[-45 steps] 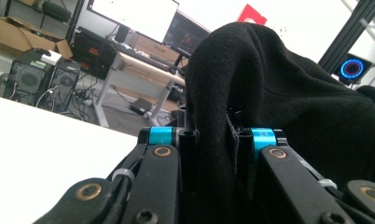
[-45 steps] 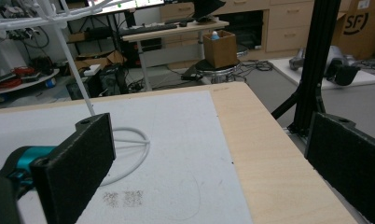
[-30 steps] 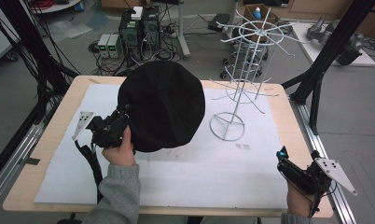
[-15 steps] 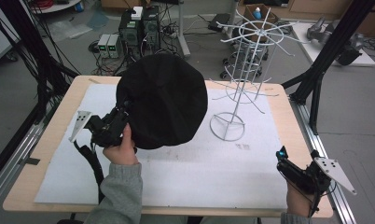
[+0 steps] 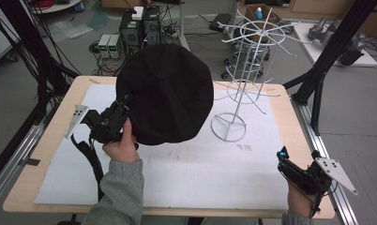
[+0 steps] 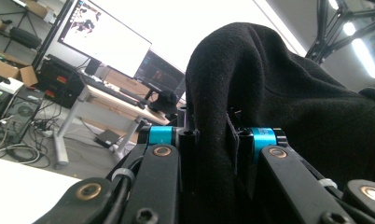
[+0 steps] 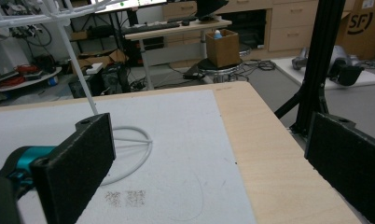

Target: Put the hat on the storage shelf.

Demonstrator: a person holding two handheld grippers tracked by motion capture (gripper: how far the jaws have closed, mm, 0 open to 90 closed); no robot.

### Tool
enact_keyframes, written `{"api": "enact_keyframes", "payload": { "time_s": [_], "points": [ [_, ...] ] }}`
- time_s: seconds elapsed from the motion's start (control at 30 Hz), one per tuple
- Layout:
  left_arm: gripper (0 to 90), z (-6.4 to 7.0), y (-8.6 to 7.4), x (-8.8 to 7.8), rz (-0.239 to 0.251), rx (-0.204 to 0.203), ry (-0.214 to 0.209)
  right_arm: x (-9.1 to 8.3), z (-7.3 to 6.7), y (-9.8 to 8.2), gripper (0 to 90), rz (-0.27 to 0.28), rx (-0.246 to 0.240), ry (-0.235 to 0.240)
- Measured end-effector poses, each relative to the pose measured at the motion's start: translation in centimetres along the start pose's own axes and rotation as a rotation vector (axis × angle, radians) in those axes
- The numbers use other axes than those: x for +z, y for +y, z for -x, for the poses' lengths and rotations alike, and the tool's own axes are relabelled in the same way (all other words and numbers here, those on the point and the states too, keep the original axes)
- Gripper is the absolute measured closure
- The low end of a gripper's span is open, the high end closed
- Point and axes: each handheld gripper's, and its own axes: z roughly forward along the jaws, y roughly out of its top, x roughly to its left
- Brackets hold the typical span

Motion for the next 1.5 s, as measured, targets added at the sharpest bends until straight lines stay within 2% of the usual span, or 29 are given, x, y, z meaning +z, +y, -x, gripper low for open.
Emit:
{"api": "enact_keyframes", "payload": {
  "time_s": [0.23,0.27,0.4,0.6,0.8,1.03,1.3,1.5],
  "points": [
    [78.6,1.0,0.9,0.2,0.019,-0.009,-0.010,0.1,0.0,0.0,0.7,-0.004,-0.003,-0.005],
    [78.5,1.2,1.1,0.3,0.027,-0.018,-0.025,0.1,0.0,-0.1,0.7,-0.003,-0.003,-0.005],
    [78.6,1.7,1.4,0.5,0.031,-0.027,-0.037,0.1,0.0,-0.1,0.7,-0.003,0.000,-0.005],
    [78.6,2.7,2.0,0.6,0.049,-0.019,-0.064,0.1,0.0,0.0,0.7,0.001,0.001,-0.005],
    [78.5,2.8,2.3,0.6,0.052,-0.021,-0.065,0.1,0.1,-0.1,0.7,-0.008,-0.005,-0.003],
    [78.5,3.6,3.2,1.0,0.077,-0.018,-0.078,0.2,0.0,-0.1,0.7,-0.004,-0.011,-0.003],
    [78.5,3.8,2.7,1.8,0.052,-0.038,-0.075,0.2,0.0,-0.2,0.6,-0.007,-0.010,-0.005],
    [78.5,4.6,2.0,2.2,0.059,-0.060,-0.084,0.2,0.0,-0.2,0.7,-0.012,-0.007,-0.004]
  ]
}}
